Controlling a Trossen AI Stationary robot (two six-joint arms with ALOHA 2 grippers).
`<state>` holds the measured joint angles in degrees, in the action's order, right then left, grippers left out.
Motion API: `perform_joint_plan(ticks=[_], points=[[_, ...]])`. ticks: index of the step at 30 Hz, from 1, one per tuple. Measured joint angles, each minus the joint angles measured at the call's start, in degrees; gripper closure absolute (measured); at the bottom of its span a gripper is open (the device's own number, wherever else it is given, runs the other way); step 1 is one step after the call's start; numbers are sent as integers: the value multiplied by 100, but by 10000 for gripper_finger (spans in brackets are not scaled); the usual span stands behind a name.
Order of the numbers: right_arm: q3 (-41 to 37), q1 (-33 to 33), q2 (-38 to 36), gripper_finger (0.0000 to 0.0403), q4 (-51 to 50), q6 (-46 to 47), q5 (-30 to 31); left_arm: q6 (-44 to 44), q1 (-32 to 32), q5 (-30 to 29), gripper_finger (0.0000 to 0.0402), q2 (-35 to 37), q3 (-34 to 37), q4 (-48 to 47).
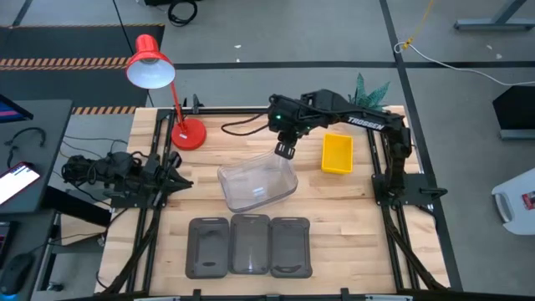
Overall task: Stack baskets by color
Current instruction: Stack the top transparent bin on the bottom stacked transparent bins
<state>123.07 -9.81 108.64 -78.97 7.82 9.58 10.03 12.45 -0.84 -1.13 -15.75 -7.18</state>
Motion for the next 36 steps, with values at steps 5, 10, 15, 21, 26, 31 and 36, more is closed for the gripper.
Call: perform_joint_plan(ticks=[5, 10, 15, 21, 26, 31, 36], points=[[359, 228, 0, 290, -41, -63, 315, 43, 0, 0, 370, 0, 0, -6], [406, 347, -9, 290, -55, -209, 860, 713, 3, -219, 379, -50, 0, -1], [-75, 468, 2, 290, 220, -518, 1256, 1343, 2, -769, 383, -422, 0, -11], [-923, 650, -121, 290, 501, -672, 1145, 1514, 34, -657, 379, -1302, 0, 23], [-2021, 922, -819, 296, 1075, -585, 1156, 1323, 166, -443, 381, -2050, 0, 403], [-3204, 1132, -1733, 307, 1904, -330, 1137, 1045, 396, -456, 370, -2629, 0, 676], [-4140, 1314, -2452, 314, 2728, -69, 973, 1031, 689, -598, 340, -3139, 0, 808]])
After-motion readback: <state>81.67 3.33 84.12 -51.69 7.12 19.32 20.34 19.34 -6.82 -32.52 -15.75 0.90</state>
